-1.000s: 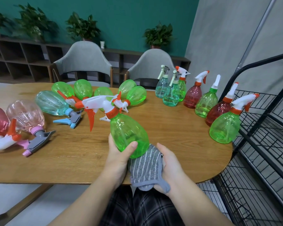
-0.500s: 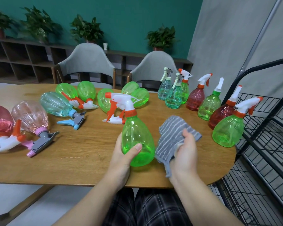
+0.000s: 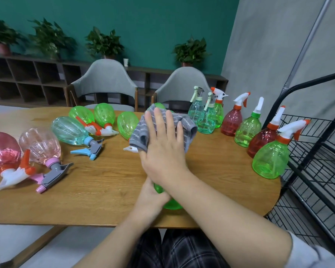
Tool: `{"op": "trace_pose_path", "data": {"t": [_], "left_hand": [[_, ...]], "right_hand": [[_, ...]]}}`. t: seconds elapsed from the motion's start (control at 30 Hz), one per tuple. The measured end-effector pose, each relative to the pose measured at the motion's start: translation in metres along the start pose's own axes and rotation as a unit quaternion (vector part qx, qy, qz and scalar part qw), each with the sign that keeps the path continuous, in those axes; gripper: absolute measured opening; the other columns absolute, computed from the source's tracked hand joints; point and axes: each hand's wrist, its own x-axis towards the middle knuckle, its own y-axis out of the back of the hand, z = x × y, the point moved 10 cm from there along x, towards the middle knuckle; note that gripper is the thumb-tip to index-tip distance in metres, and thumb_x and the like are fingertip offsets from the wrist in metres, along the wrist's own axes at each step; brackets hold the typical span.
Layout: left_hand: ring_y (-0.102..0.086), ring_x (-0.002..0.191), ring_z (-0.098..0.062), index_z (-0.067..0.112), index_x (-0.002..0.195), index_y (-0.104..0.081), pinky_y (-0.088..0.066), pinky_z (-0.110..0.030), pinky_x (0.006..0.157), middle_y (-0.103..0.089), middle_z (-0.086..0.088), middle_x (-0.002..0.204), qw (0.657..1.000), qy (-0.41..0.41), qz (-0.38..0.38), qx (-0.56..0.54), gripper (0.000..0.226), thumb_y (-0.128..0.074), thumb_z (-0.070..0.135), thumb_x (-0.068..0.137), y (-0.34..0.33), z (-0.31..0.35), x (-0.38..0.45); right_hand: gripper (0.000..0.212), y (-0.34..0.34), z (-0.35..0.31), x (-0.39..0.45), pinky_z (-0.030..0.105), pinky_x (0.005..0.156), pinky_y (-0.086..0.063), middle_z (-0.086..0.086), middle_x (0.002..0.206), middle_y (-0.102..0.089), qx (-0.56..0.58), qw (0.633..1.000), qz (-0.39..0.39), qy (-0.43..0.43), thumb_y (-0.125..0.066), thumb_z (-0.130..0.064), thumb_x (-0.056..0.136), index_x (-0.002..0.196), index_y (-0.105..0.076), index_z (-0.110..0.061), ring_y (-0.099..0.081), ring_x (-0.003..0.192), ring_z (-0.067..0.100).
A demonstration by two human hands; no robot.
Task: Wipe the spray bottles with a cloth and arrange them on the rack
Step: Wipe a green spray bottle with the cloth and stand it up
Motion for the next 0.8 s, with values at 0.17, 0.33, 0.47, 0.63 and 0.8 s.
{"op": "trace_pose_path", "data": {"t": [0.17, 0.33, 0.47, 0.63, 0.8], "left_hand": [[-0.065, 0.101, 0.000, 0.012, 0.126, -0.047, -0.048, -0.014, 0.082, -0.073, 0.015, 0.104, 0.999, -0.007, -0.020, 0.027, 0.085, -0.084, 0.034, 0.052, -0.004, 0.004, -0.001], [-0.067, 0.094, 0.002, 0.022, 0.123, -0.048, -0.049, -0.014, 0.080, -0.072, 0.020, 0.100, 0.997, -0.013, -0.037, 0.062, 0.062, -0.073, 0.014, 0.067, -0.007, 0.005, -0.004], [-0.067, 0.094, 0.001, 0.026, 0.124, -0.048, -0.049, -0.014, 0.078, -0.071, 0.022, 0.101, 0.996, -0.012, -0.049, 0.073, 0.061, -0.071, 0.013, 0.069, -0.011, 0.005, -0.006], [-0.067, 0.096, -0.002, 0.029, 0.126, -0.048, -0.050, -0.015, 0.078, -0.071, 0.020, 0.104, 0.995, -0.004, -0.055, 0.089, 0.063, -0.073, 0.016, 0.070, -0.012, 0.006, -0.008], [-0.067, 0.097, 0.001, 0.032, 0.127, -0.049, -0.050, -0.013, 0.077, -0.070, 0.017, 0.106, 0.995, 0.001, -0.038, 0.090, 0.061, -0.077, 0.013, 0.076, -0.006, 0.007, -0.007]], "right_hand": [[0.080, 0.012, 0.012, 0.021, 0.046, 0.097, -0.032, 0.010, 0.136, -0.040, -0.084, 0.995, 0.051, -0.014, -0.053, -0.056, 0.085, 0.149, -0.022, -0.018, -0.042, 0.118, 0.032], [0.034, 0.029, 0.039, 0.041, 0.034, 0.066, -0.031, 0.002, 0.093, -0.055, 0.012, 0.999, 0.044, -0.029, -0.043, -0.050, 0.093, 0.099, -0.049, -0.017, -0.055, 0.086, 0.027], [0.043, 0.032, 0.061, 0.048, 0.032, 0.061, -0.037, -0.001, 0.067, -0.050, 0.072, 0.994, 0.029, -0.081, -0.035, -0.048, 0.097, 0.073, -0.051, -0.016, -0.052, 0.069, 0.028], [0.051, 0.029, 0.071, 0.049, 0.033, 0.060, -0.035, -0.001, 0.059, -0.044, 0.114, 0.989, 0.013, -0.099, -0.031, -0.046, 0.100, 0.058, -0.040, -0.018, -0.050, 0.066, 0.030], [0.058, 0.011, 0.094, 0.045, 0.031, 0.055, -0.029, 0.001, 0.050, -0.041, 0.342, 0.925, -0.067, -0.152, -0.033, -0.050, 0.099, 0.052, -0.037, -0.018, -0.041, 0.053, 0.021]]}}
